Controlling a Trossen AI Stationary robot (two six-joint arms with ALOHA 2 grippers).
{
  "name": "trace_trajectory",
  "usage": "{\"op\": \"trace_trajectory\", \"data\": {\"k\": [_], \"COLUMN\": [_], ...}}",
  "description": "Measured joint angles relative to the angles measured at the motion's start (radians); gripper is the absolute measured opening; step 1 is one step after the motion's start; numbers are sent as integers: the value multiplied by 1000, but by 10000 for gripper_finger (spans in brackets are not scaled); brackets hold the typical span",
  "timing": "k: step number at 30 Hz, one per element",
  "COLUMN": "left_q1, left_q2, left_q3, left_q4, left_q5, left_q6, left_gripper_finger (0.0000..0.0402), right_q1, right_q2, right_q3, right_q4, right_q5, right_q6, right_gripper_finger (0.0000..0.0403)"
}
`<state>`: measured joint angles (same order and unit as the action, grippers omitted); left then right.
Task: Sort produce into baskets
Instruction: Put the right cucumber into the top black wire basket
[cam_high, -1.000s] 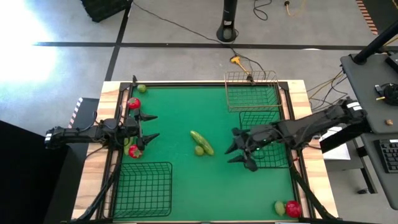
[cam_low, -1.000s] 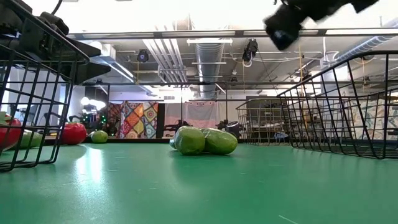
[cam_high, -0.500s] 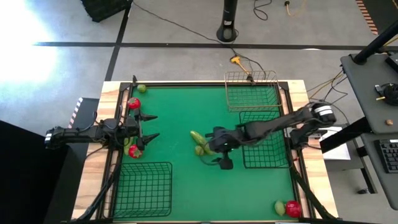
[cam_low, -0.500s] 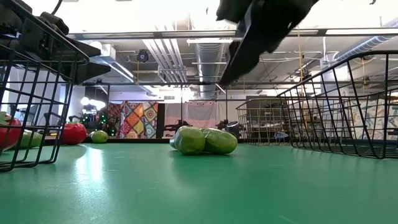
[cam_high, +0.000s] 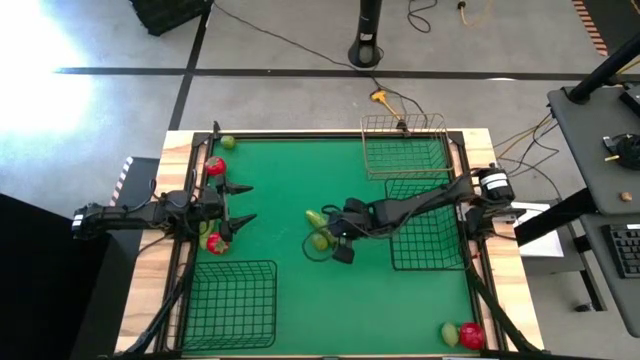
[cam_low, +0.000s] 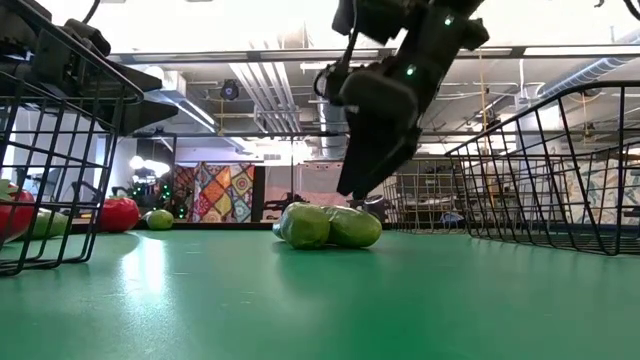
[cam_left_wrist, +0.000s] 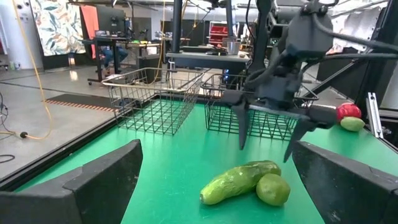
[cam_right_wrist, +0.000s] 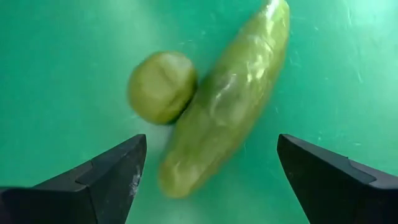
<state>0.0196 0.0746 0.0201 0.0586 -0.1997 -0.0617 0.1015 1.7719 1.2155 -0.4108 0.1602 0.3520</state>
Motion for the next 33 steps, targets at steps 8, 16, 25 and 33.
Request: {"op": "trace_trajectory", "data": {"k": [8,16,25,33], "left_q1": [0,0,0,0], "left_q2": [0,0,0,0], "left_q3": [0,0,0,0], "left_q4": [0,0,0,0], "left_q5": [0,0,0,0], "left_q6": [0,0,0,0], "left_gripper_finger": [398,398,398,398], "right_q1": [-18,-20,-32,-33], "right_q2": [72,113,127,70], "right_q3": [5,5,5,13], "right_q4": [38,49,53,3], "right_q5": [-1,-2,0,-1], "right_q6": [41,41,49,57], "right_gripper_finger": [355,346,243,161]}}
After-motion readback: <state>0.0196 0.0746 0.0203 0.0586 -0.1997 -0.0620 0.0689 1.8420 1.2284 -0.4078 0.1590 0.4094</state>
